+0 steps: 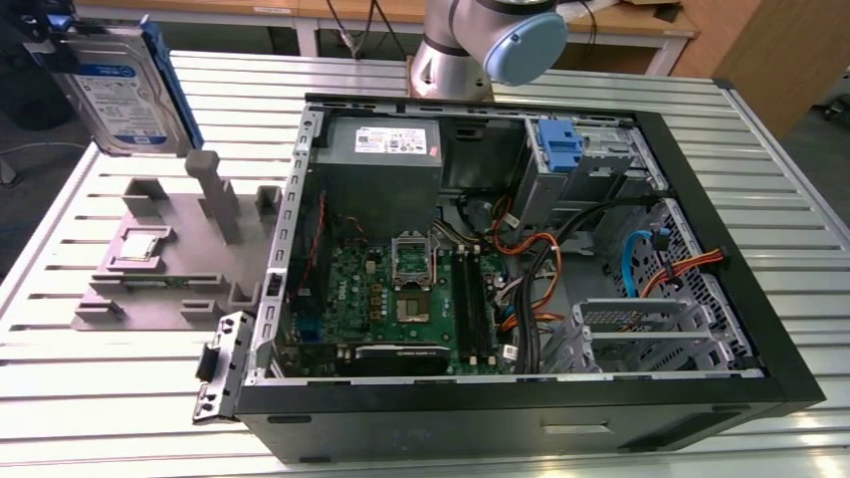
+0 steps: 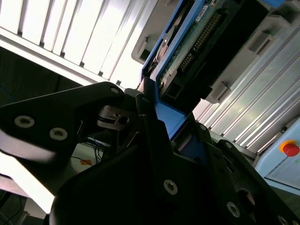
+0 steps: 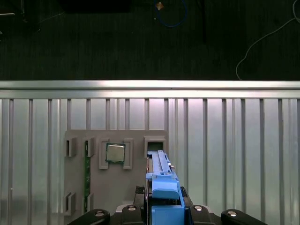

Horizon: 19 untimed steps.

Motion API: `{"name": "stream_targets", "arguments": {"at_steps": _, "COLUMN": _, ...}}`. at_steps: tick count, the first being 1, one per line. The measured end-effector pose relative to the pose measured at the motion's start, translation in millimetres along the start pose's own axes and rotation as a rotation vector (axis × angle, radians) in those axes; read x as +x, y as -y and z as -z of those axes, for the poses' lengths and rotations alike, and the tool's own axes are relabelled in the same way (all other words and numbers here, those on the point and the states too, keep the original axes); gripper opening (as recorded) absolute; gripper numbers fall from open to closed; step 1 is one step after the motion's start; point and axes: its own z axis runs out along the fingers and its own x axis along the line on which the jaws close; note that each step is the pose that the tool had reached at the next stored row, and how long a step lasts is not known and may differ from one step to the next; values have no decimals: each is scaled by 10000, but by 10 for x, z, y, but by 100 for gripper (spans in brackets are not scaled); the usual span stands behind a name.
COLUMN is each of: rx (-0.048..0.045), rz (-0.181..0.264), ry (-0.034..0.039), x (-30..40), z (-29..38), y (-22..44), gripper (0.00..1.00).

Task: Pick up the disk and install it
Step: 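Pick up the disk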

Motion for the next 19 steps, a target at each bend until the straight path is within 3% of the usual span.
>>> {"name": "stream_targets", "arguments": {"at_steps": 19, "rx": 1, "rz": 0, "ry": 0, "x": -2, "z": 91, "y": 0, "gripper": 37}}
